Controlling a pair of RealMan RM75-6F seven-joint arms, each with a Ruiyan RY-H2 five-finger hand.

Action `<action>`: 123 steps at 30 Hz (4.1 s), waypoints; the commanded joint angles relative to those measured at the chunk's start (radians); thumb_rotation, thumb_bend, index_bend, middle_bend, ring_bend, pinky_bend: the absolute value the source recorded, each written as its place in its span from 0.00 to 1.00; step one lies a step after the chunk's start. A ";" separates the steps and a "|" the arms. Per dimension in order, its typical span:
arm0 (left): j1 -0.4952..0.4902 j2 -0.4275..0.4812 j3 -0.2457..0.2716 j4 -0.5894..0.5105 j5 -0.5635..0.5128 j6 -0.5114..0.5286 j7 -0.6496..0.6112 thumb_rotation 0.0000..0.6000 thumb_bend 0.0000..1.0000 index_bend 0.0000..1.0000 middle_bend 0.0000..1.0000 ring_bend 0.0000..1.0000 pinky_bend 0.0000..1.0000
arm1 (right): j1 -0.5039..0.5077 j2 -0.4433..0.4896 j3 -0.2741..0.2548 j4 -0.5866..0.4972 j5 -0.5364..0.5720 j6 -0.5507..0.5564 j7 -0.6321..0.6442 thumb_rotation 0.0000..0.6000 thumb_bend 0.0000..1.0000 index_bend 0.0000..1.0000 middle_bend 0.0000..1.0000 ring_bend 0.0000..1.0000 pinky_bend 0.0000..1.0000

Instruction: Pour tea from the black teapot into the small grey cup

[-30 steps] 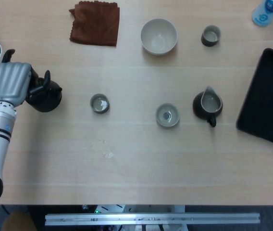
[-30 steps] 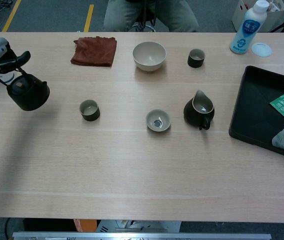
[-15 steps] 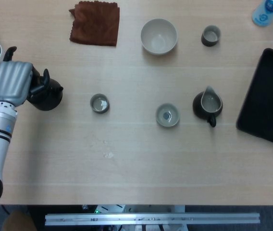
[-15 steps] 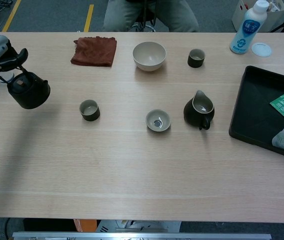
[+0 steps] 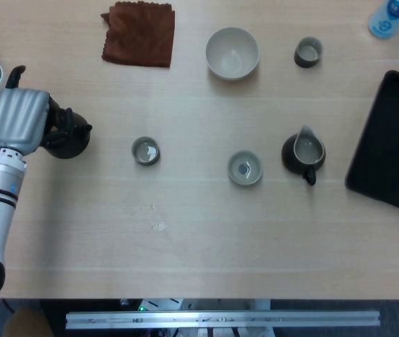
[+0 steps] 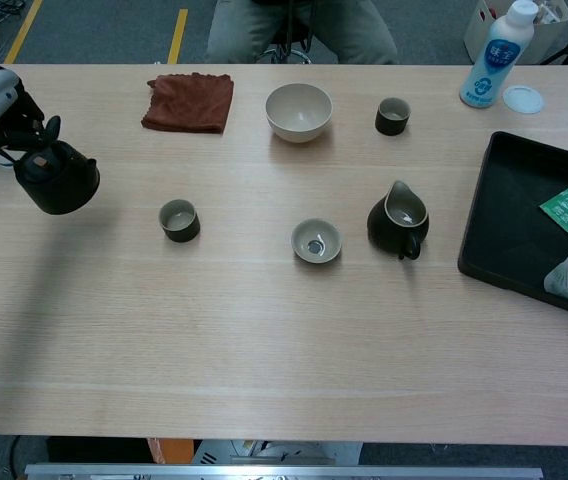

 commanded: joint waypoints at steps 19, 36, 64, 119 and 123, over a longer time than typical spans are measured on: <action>-0.011 -0.005 -0.021 -0.063 0.020 0.009 0.048 0.55 0.50 0.91 1.00 0.79 0.10 | 0.002 -0.001 -0.002 0.001 -0.006 -0.001 0.004 1.00 0.00 0.43 0.36 0.21 0.23; -0.060 -0.113 -0.007 -0.055 0.048 0.040 0.223 0.56 0.50 0.91 1.00 0.79 0.10 | 0.000 -0.006 -0.005 0.017 -0.003 -0.005 0.020 1.00 0.00 0.43 0.36 0.21 0.23; -0.074 -0.237 0.013 0.021 0.095 0.090 0.365 0.78 0.50 0.89 1.00 0.79 0.10 | -0.001 -0.012 -0.005 0.041 0.004 -0.011 0.043 1.00 0.00 0.43 0.36 0.21 0.23; -0.052 -0.410 0.044 0.211 0.227 0.140 0.472 0.86 0.50 0.89 1.00 0.79 0.10 | -0.004 -0.017 -0.005 0.064 0.010 -0.013 0.064 1.00 0.00 0.43 0.36 0.21 0.23; -0.050 -0.418 0.042 0.224 0.239 0.141 0.478 0.87 0.50 0.89 1.00 0.79 0.10 | -0.005 -0.016 -0.004 0.065 0.012 -0.012 0.067 1.00 0.00 0.43 0.36 0.21 0.23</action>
